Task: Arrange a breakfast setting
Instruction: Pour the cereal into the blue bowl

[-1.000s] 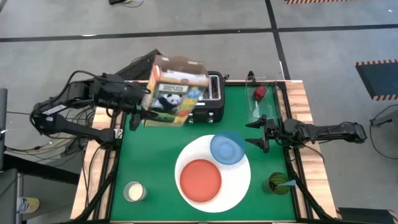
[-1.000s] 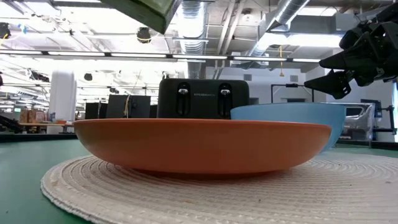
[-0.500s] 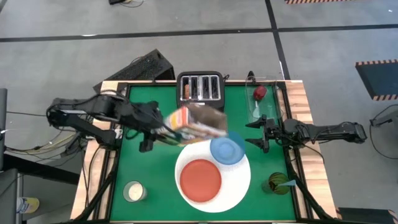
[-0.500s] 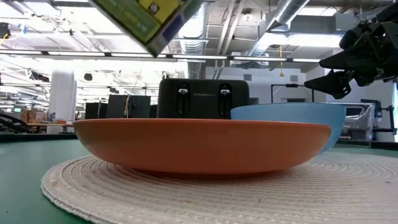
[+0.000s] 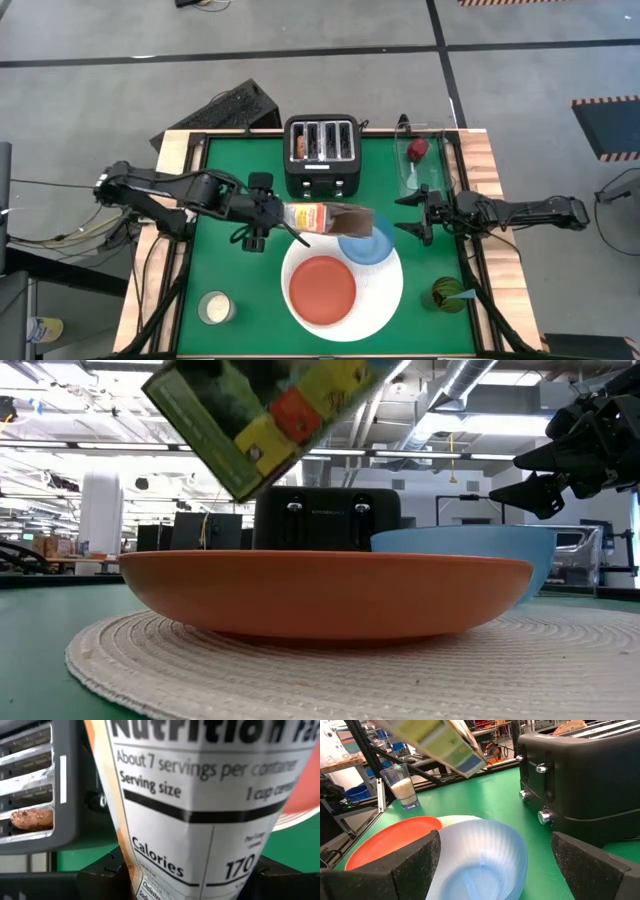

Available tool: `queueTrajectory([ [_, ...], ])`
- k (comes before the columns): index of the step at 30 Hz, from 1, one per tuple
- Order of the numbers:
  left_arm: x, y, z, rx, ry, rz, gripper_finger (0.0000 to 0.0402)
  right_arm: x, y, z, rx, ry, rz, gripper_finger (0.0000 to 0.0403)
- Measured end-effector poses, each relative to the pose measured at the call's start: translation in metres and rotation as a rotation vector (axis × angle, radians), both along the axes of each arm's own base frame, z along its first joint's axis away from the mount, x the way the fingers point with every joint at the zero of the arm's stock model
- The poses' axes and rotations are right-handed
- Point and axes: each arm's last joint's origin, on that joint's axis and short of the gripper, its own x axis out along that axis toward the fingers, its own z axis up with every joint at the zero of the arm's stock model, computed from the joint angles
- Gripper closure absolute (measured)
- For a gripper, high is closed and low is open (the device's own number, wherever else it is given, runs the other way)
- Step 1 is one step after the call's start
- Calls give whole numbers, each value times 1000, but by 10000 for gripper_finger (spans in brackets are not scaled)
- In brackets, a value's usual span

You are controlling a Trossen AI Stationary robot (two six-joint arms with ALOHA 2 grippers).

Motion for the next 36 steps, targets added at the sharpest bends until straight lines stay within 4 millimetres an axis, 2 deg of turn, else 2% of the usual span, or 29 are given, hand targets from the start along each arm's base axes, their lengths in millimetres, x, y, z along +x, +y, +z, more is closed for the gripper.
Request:
queueTrajectory([
  [9, 14, -3, -29, 23, 188, 63, 205, 0, 0, 0, 0, 1, 0, 7],
  [14, 26, -5, -41, 24, 229, 105, 205, 0, 0, 0, 0, 0, 0, 7],
  [26, 57, -10, -14, 82, 293, 103, 205, 0, 0, 0, 0, 0, 0, 7],
  [30, 66, -12, -15, 86, 322, 99, 205, 0, 0, 0, 0, 0, 0, 7],
  [36, 76, -14, -29, 109, 368, 80, 205, 0, 0, 0, 0, 0, 0, 7],
])
